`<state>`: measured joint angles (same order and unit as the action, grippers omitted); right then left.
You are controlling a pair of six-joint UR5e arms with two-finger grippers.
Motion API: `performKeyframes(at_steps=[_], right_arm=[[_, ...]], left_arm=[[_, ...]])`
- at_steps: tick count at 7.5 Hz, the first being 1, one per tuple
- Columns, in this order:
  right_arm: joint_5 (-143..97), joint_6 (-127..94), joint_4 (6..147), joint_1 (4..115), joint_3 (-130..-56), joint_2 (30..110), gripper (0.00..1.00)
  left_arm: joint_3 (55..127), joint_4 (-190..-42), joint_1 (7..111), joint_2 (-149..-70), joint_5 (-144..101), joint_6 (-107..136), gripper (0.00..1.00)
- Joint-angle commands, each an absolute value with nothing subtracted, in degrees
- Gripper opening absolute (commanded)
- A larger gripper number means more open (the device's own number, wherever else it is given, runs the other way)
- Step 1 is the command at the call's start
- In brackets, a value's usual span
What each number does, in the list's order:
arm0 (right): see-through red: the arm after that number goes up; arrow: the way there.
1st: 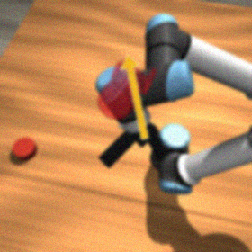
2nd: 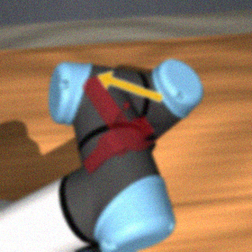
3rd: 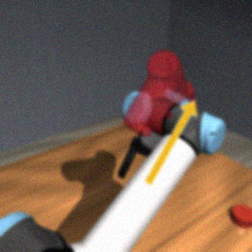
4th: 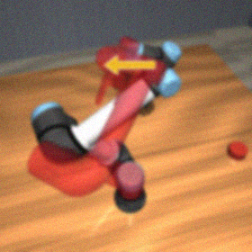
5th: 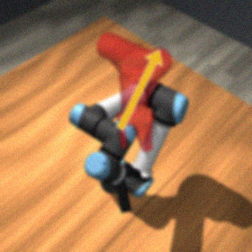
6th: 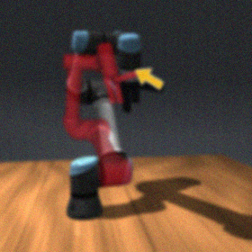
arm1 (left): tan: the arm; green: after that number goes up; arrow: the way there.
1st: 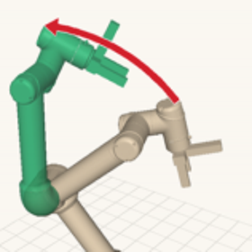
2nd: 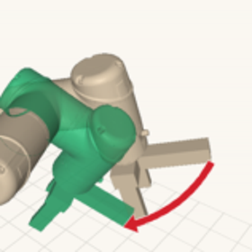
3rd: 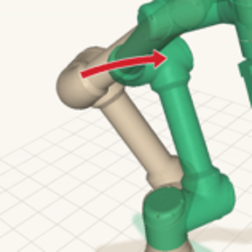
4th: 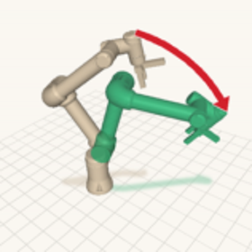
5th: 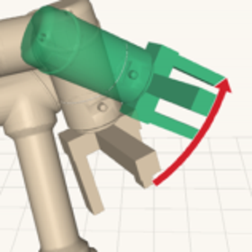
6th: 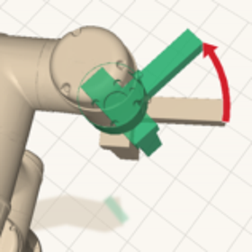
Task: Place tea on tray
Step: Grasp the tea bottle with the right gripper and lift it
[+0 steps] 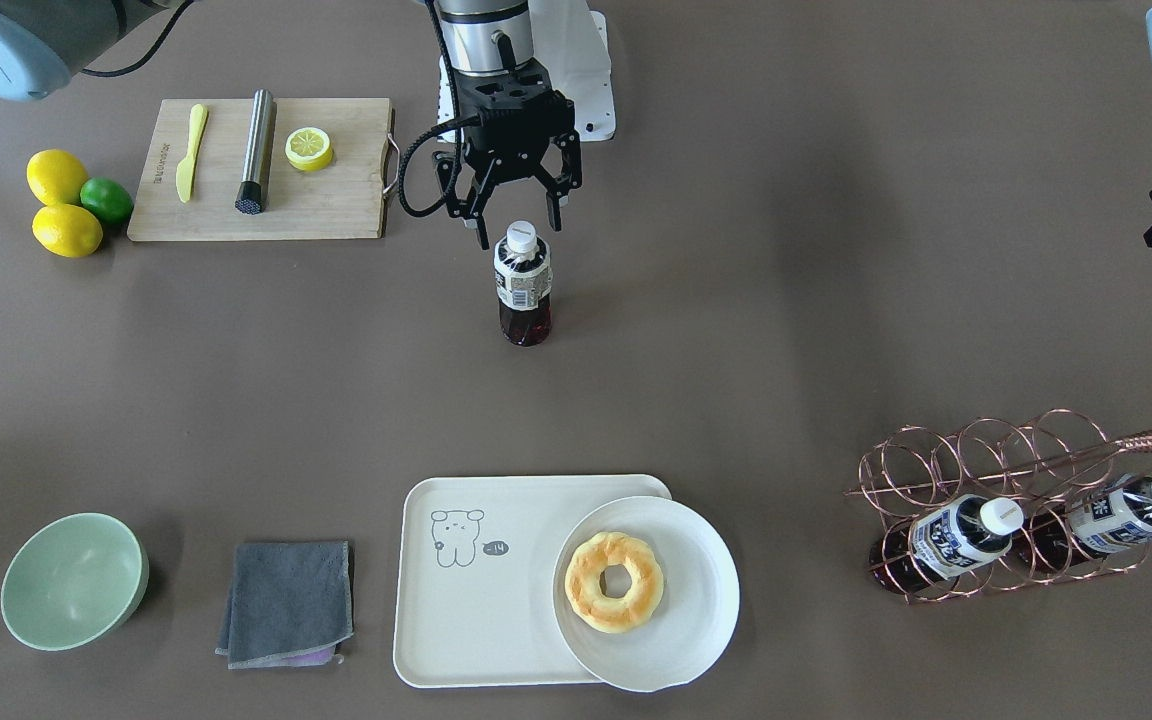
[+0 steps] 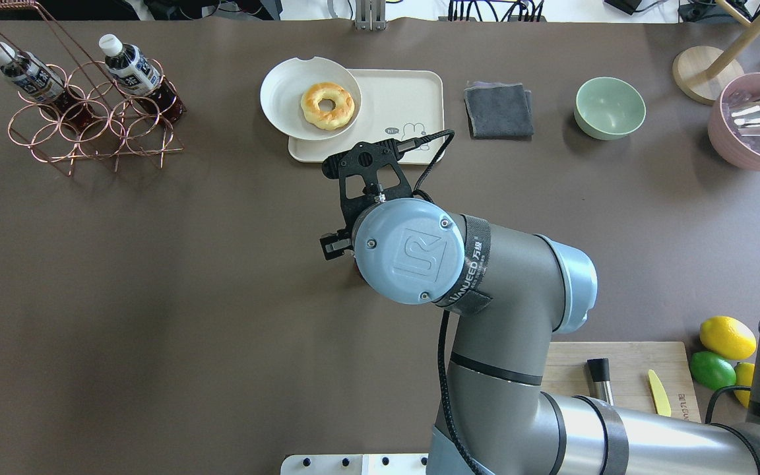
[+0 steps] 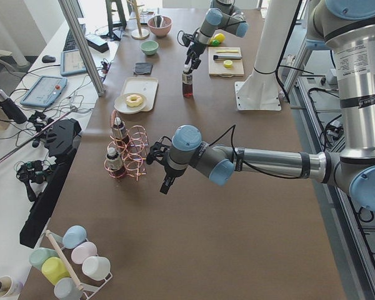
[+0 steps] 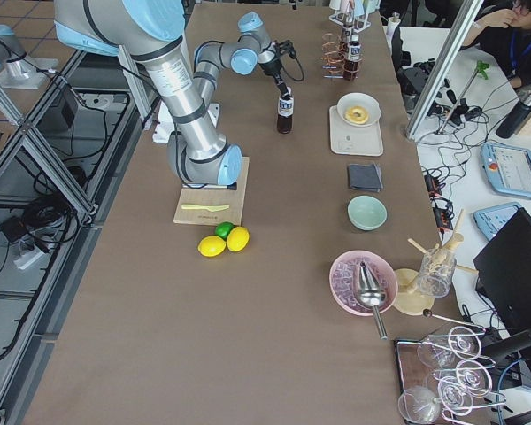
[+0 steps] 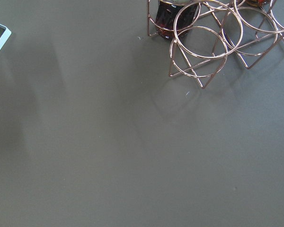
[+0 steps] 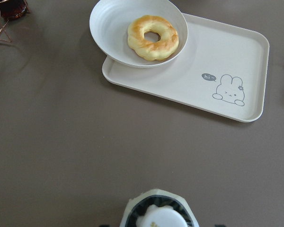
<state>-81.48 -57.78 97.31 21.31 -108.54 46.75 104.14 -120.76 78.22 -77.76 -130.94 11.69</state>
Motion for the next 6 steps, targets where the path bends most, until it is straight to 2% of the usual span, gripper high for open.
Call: performKeyframes(at_steps=[1, 4, 6], right_arm=[[-81.47, -57.04, 97.29, 21.88, -108.46, 46.41, 0.0], [-81.65, -56.26, 97.29, 24.86, -108.63, 44.92, 0.0], [-84.18, -53.98, 97.38, 30.73, -108.46, 43.42, 0.0]], left_arm=[[104.15, -120.76, 78.22, -77.78, -130.96, 11.69, 0.99], [104.15, -120.76, 78.22, -77.78, -131.31, 11.69, 0.99], [104.33, -120.85, 78.22, -77.78, -131.31, 11.69, 0.99]])
